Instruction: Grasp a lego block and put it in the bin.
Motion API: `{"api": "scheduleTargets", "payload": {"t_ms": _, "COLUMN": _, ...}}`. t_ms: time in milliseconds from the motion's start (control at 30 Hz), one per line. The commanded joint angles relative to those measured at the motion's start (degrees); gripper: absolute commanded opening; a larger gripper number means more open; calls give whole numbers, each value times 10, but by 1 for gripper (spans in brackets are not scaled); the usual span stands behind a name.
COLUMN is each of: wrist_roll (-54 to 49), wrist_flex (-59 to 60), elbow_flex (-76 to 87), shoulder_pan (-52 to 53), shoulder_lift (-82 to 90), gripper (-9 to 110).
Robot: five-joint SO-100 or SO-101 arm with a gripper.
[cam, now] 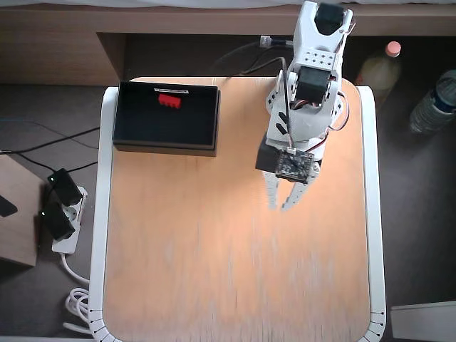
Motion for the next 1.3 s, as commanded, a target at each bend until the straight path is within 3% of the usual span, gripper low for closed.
{"api": "scheduleTargets", "payload": {"t_ms": 0, "wrist_roll": 9, "wrist_flex": -19, "elbow_flex": 49, "shoulder_pan": -30, "shoulder_lift": 73, "gripper": 0}}
{"api": "scheduleTargets", "payload": {"t_ms": 267, "wrist_roll": 11, "wrist_flex": -18, "elbow_flex": 178, "shoulder_pan": -40, "shoulder_lift": 166, "gripper": 0}}
{"api": "scheduleTargets", "payload": {"t_ms": 833, "wrist_roll": 10, "wrist_flex": -11, "elbow_flex": 388, "shoulder_pan": -47, "shoulder_lift": 169, "gripper": 0}}
{"api": "scheduleTargets", "payload": {"t_ms": 1267, "wrist_roll": -100, "wrist_flex": 50, "elbow_flex": 387, "shoulder_pan": -47, "shoulder_lift": 170, "gripper": 0}}
